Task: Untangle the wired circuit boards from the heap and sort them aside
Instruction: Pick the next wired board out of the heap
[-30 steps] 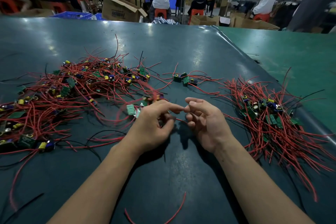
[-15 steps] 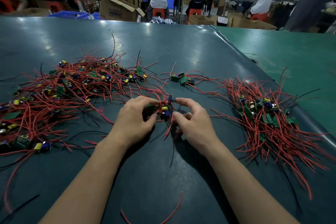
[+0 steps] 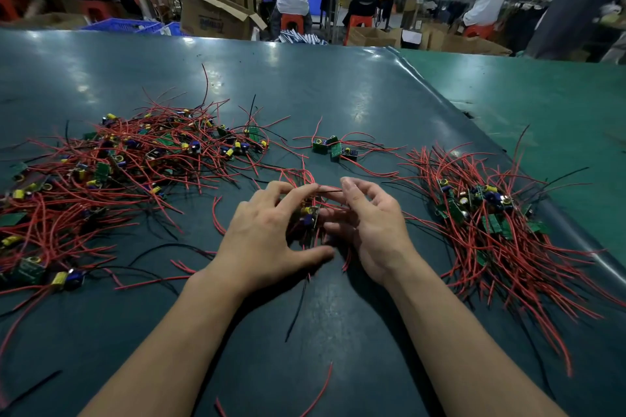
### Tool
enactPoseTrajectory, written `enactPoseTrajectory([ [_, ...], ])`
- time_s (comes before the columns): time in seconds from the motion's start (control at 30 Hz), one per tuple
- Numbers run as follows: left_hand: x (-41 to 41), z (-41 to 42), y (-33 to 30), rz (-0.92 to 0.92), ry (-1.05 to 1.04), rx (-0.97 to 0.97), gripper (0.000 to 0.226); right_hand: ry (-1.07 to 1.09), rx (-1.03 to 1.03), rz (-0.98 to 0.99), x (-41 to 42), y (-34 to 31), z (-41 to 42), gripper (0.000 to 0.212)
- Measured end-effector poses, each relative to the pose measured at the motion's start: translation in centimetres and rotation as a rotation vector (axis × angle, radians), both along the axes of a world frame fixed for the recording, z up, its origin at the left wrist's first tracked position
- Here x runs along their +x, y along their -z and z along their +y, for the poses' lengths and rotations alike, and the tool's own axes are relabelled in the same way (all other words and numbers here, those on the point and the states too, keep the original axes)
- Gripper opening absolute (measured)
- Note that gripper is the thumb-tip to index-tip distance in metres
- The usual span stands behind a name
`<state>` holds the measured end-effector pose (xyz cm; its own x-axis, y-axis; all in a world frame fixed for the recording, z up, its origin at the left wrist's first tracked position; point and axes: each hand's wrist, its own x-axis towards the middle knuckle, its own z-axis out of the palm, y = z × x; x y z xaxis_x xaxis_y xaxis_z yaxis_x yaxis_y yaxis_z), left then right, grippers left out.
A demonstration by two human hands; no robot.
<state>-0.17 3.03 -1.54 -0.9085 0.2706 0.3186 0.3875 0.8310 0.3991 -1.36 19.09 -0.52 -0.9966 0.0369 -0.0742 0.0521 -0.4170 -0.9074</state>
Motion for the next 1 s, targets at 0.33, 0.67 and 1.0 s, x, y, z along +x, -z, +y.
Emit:
enactPoseTrajectory([
  [0.33,-1.8,-2.6,0.5,0.082,-0.564,-0.047,0.043,0.359,-0.012,0.160,-0.6,-0.1,1.1,0.021],
  [0.67,-0.6,-0.8,-0.8,0.591,-0.344,0.092,0.035,0.143,-0.061,0.109,-0.5,-0.1,0.4,0.034],
  [1.0,-0.4,1.8,0.2,0.065,-0.073,0.581,0.021,-0.155,-0.090,0.087,0.3,0.6,-0.6,0.059],
])
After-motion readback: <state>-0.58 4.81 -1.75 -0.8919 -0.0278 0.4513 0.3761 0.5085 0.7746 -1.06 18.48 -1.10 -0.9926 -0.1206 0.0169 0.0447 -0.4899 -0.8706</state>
